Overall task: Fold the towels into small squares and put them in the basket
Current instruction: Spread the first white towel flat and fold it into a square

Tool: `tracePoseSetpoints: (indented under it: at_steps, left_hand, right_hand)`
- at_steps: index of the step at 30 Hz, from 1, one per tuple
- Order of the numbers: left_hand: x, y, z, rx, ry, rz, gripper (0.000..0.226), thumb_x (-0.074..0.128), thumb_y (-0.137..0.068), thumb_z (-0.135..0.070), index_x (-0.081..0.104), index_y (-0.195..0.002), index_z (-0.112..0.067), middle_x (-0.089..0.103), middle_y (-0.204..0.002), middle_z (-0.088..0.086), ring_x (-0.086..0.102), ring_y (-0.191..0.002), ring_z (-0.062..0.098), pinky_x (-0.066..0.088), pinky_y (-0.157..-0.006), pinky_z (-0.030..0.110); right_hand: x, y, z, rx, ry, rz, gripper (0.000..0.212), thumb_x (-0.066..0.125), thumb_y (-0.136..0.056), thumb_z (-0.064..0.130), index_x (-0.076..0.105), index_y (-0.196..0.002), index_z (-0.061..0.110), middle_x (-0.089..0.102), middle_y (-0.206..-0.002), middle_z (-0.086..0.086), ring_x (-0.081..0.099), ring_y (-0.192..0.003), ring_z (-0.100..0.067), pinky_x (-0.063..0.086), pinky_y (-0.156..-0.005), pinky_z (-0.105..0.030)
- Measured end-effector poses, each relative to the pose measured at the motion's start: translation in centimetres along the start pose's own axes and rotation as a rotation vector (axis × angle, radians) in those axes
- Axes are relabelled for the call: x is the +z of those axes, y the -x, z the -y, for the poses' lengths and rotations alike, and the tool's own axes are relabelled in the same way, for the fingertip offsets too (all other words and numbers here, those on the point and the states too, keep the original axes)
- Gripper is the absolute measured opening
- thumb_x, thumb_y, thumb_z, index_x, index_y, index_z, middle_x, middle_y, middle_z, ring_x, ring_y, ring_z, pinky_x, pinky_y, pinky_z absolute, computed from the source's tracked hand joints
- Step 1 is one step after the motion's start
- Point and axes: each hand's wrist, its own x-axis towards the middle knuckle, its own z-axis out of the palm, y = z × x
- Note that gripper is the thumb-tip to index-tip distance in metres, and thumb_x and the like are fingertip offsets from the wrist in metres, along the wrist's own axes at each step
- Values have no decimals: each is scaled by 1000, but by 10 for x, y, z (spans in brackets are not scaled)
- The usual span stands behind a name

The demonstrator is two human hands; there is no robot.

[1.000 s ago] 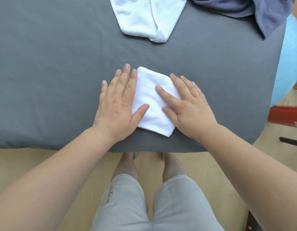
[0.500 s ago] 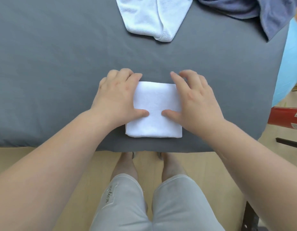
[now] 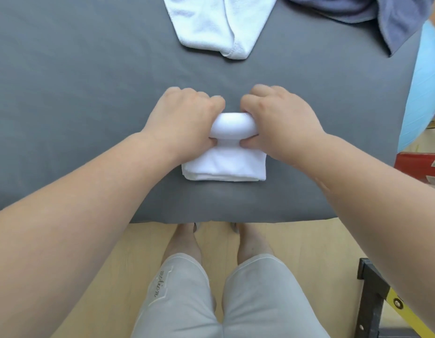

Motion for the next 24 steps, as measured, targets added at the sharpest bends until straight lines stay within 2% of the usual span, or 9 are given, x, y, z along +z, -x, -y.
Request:
tracePoseSetpoints:
  at_steps: [3,5,8,10,12,14,16,20,24]
  left_hand:
    - [-3,-2,10,-2,-18,-188,35,66,-74,-15,31,-79,-16,23,-54,-4,33,-51,27,17,-55,35]
    - [-4,-1,13,-6,-24,-269,32,66,-68,-5,39,-80,-14,26,-51,-1,30,-46,25,17,-53,34]
    - [9,3,14,30,-1,-356,29,63,-69,-4,58,-97,-9,48,-59,6,39,-51,28,24,-53,35]
    - [23,12,12,76,8,-398,41,63,-74,-10,62,-115,-9,69,-89,11,59,-69,34,40,-59,39]
    - [34,27,8,85,-7,-409,52,60,-84,-23,57,-134,-9,64,-129,16,64,-107,37,47,-88,50]
    - [39,43,3,61,-3,-347,62,54,-91,-38,45,-146,-11,47,-150,17,49,-133,37,35,-109,58]
    - [43,57,-2,41,-1,-255,75,52,-92,-50,33,-154,-12,32,-160,15,34,-145,36,22,-116,62]
    - [57,75,-12,8,-5,-125,91,43,-90,-65,14,-159,-14,8,-167,13,9,-153,35,7,-117,67]
    - [61,74,-13,3,30,-78,85,34,-93,-66,11,-160,-19,3,-168,8,2,-154,31,3,-117,68]
  right_hand:
    - [-1,4,-5,27,-89,-267,31,69,-78,22,57,-106,15,56,-100,-5,53,-87,-33,39,-67,-40]
    - [-1,9,-6,0,-121,-256,56,76,-73,28,56,-124,19,59,-116,-4,56,-97,-34,47,-78,-45]
    - [11,20,-9,-70,-70,-229,94,88,-64,33,46,-147,20,51,-146,-8,56,-115,-38,50,-89,-51]
    - [23,27,-11,-105,-38,-317,89,87,-66,27,49,-146,16,52,-146,-12,58,-115,-40,52,-85,-52]
    - [36,33,-6,-139,-16,-451,71,78,-72,16,56,-140,13,57,-142,-13,60,-113,-39,51,-83,-50]
    - [49,40,2,-162,5,-594,53,66,-81,7,63,-134,11,59,-139,-13,62,-113,-39,51,-83,-48]
    - [58,50,11,-162,15,-667,45,60,-89,6,64,-133,10,58,-142,-13,60,-122,-39,51,-89,-48]
    - [75,75,23,-90,4,-480,61,61,-91,25,47,-149,9,37,-158,-14,35,-146,-37,34,-113,-56]
    - [88,86,32,-2,70,-180,99,64,-86,52,12,-160,12,5,-168,-12,3,-155,-36,13,-120,-65]
